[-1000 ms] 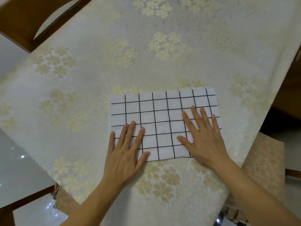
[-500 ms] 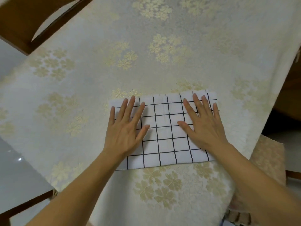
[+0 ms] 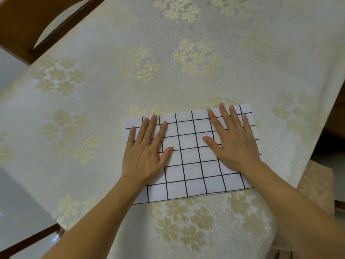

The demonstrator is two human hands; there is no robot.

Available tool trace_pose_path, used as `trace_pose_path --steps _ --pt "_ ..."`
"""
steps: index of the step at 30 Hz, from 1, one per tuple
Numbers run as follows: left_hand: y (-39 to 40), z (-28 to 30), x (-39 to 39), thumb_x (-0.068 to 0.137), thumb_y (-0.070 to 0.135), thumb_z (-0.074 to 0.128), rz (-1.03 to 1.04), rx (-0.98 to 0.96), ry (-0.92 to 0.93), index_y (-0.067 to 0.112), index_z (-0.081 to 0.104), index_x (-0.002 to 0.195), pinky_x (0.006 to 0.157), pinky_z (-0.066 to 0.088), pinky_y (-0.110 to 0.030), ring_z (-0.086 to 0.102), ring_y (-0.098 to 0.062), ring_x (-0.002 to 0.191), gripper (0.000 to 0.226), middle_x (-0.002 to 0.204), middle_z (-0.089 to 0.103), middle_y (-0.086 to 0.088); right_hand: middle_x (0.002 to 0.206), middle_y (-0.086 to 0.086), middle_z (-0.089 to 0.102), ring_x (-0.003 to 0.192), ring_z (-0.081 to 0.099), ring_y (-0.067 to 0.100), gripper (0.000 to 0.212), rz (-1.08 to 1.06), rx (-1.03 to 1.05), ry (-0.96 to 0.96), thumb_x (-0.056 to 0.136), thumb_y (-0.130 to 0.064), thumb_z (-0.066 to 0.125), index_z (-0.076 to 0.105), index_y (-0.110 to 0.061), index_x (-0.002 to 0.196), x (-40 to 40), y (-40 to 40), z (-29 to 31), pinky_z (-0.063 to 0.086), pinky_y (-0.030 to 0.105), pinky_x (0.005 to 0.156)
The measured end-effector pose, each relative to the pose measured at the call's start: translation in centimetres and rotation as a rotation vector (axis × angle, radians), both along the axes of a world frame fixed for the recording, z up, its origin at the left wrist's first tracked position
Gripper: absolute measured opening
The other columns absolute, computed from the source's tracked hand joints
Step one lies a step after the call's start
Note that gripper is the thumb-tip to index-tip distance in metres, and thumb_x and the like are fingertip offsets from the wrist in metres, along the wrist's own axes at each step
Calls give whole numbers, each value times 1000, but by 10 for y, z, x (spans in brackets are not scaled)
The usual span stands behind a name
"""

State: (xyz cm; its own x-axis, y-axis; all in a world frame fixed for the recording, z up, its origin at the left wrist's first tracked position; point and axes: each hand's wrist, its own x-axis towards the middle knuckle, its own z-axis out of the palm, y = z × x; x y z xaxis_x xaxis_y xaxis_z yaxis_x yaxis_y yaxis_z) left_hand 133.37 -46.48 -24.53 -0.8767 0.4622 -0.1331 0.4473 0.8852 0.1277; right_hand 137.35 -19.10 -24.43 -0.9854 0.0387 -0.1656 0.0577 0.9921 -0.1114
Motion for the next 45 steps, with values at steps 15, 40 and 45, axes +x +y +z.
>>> trace_pose_path --steps 15,40,45 --pt "-8 11 78 100 59 21 -80 -27 -59 18 9 159 121 14 -54 2 -22 154 72 168 0 -4 167 2 -11 153 -11 24 79 -14 -33 -79 96 -71 18 -2 -29 159 79 -23 10 6 54 123" --pt "116 68 -18 94 28 57 -771 48 121 16 43 147 117 24 -62 35 -31 145 56 158 36 -12 158 13 36 148 28 31 60 -441 2 119 98 -44 35 45 -12 147 129 23 50 21 54 120" --pt "187 61 -47 89 24 57 -1103 -23 178 14 54 136 118 26 -58 46 -32 138 48 150 48 -13 155 14 40 147 31 32 57 -500 4 103 95 -43 43 51 -13 142 135 28 42 25 56 119"
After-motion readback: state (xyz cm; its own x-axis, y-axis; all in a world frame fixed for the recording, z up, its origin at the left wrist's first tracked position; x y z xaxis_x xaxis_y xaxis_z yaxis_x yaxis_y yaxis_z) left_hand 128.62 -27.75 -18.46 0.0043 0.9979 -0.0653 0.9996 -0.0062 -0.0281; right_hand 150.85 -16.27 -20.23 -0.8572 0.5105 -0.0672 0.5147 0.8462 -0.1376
